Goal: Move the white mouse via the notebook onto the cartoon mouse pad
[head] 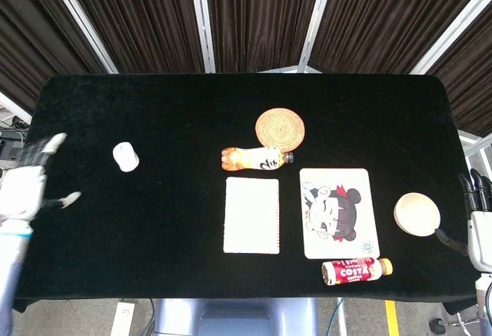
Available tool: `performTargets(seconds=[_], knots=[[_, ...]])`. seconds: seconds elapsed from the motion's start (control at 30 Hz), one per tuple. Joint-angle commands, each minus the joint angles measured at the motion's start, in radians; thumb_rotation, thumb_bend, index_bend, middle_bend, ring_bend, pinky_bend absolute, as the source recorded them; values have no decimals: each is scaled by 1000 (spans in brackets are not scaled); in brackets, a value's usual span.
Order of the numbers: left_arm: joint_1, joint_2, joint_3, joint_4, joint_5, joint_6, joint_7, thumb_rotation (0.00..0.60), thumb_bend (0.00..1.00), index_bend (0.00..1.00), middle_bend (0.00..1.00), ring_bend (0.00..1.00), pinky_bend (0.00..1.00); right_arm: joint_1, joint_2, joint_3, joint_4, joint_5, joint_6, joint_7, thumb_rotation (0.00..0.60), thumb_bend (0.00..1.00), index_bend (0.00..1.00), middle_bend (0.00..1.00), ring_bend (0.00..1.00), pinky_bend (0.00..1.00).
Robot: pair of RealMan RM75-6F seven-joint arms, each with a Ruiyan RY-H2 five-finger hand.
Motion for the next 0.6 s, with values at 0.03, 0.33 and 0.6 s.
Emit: performTargets(seconds=[0.03, 0.33, 0.6], knots=[[22, 16, 11, -9, -1, 11, 26, 600, 0, 0, 0, 0, 0, 1, 1, 0, 1, 2, -2, 2, 600, 0, 0, 0, 0, 0], [-38, -18, -11, 104, 7, -83, 54, 600, 0, 0, 0, 0, 0, 0, -1, 3, 0, 13, 0, -7, 600, 0, 0, 0, 0, 0], [-273, -147, -36, 479, 42, -414, 91, 600, 0, 0, 0, 0, 0, 6, -14, 17, -5, 43, 3, -49, 600, 0, 0, 0, 0, 0]])
